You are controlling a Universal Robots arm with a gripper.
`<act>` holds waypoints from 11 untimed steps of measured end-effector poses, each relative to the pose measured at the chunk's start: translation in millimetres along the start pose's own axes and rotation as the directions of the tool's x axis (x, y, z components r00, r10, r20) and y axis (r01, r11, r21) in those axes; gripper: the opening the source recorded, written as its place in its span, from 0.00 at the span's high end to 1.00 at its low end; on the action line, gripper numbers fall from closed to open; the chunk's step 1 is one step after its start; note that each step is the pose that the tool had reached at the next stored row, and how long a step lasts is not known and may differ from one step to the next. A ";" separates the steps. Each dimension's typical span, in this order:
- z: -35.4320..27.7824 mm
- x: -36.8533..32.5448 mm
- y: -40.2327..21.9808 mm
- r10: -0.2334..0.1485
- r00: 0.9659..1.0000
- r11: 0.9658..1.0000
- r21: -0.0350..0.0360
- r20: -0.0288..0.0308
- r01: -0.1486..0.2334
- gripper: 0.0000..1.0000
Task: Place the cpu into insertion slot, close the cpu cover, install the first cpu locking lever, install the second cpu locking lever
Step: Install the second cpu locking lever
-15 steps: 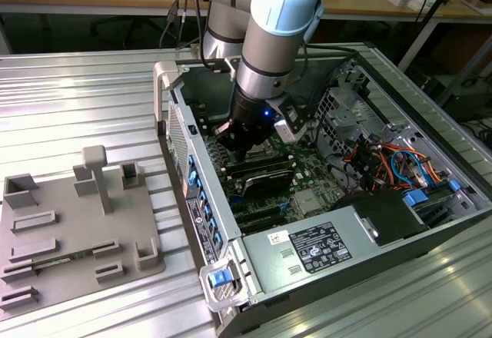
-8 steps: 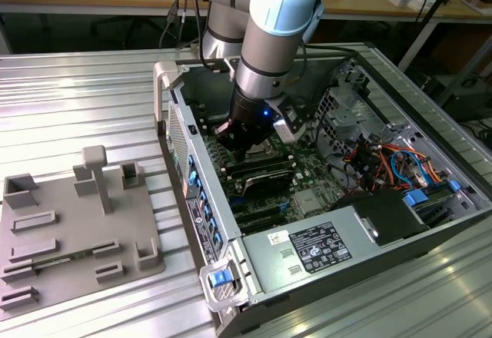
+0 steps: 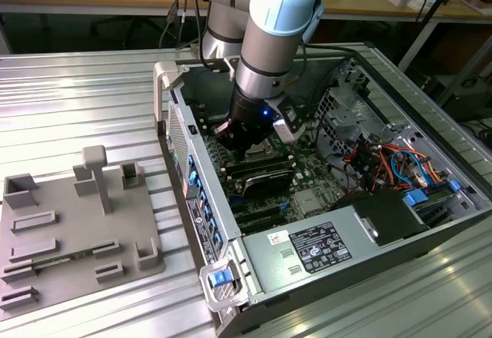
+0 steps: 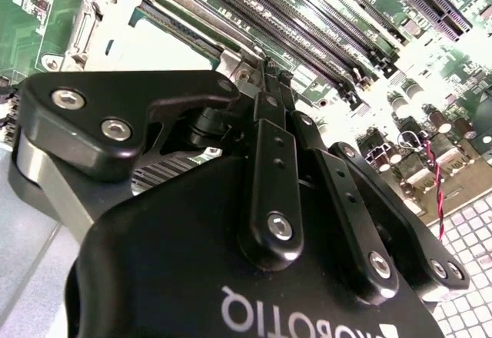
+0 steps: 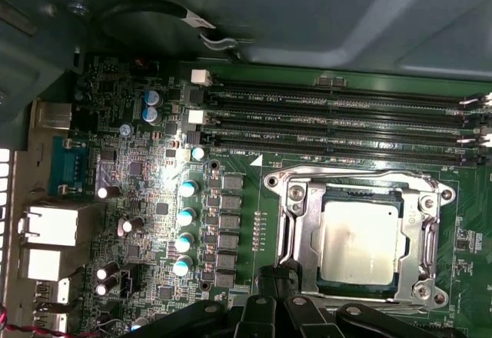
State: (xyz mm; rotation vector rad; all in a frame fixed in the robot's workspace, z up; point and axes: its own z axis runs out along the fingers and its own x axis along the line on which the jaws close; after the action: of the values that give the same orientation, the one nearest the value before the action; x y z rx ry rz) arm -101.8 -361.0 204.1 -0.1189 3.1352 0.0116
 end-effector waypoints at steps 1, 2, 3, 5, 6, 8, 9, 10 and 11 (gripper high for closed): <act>0.0 0.0 0.0 0.000 1.000 1.000 -0.001 0.000 0.000 0.89; 0.1 0.0 0.1 0.000 1.000 1.000 -0.002 0.000 0.000 0.89; 0.0 -0.1 0.5 0.000 1.000 1.000 -0.004 0.000 0.000 0.89; -0.1 -0.1 0.9 -0.001 1.000 1.000 -0.005 0.000 0.001 0.89; 0.0 -0.1 1.2 -0.001 1.000 1.000 -0.006 0.001 0.001 0.89; 0.2 -0.1 1.5 -0.001 1.000 1.000 -0.010 0.001 0.001 0.89; 0.1 -0.1 1.4 -0.001 1.000 1.000 -0.011 0.001 0.001 0.89; 0.1 -0.1 1.4 -0.002 1.000 1.000 -0.012 0.001 0.002 0.89; 0.1 -0.1 1.4 -0.002 1.000 1.000 -0.013 0.001 0.002 0.89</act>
State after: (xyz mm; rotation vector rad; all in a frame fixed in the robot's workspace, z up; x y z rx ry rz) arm -101.8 -359.6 204.0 -0.1217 3.1343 0.0321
